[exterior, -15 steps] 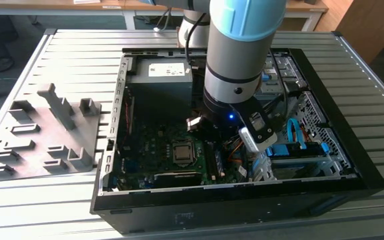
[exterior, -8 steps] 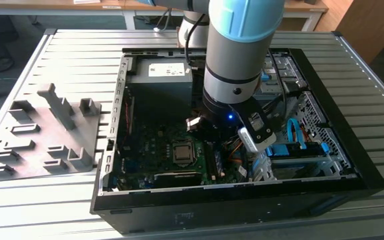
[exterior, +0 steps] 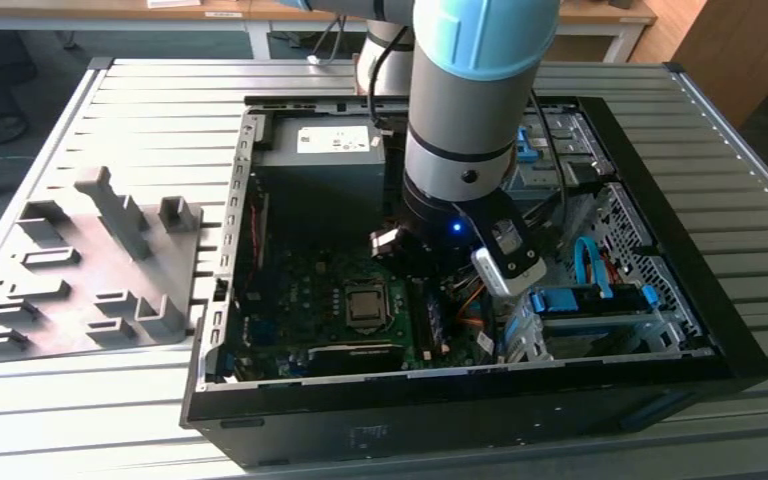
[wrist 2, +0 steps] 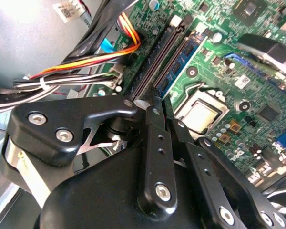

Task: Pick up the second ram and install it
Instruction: 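Insert the second ram into the second slot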

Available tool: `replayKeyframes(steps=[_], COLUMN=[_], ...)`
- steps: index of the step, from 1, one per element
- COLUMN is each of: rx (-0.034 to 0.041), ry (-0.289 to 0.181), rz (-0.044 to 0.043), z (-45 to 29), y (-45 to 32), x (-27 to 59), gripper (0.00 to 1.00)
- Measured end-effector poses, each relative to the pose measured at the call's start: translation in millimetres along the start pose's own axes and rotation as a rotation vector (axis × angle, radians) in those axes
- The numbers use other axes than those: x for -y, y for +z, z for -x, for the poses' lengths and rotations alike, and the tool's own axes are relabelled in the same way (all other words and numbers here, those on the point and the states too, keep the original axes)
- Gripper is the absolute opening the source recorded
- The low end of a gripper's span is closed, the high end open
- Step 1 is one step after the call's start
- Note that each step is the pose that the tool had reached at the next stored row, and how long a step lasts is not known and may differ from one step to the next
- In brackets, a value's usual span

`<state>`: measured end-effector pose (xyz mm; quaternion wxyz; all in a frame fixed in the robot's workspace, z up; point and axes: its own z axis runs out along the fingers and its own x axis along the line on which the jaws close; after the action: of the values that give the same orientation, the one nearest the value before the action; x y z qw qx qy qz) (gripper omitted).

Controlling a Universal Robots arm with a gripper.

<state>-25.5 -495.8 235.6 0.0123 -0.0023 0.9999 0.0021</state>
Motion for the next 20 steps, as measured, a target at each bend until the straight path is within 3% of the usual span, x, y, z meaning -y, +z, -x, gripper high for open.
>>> replayKeyframes(steps=[8,20], rx=[0.0001,0.0001], ry=[0.0,0.007], rz=[-0.0001,-0.005], z=[-1.3,-11.7], y=[3.3,10.0], x=[-10.6,-11.6], gripper=[0.14,0.14])
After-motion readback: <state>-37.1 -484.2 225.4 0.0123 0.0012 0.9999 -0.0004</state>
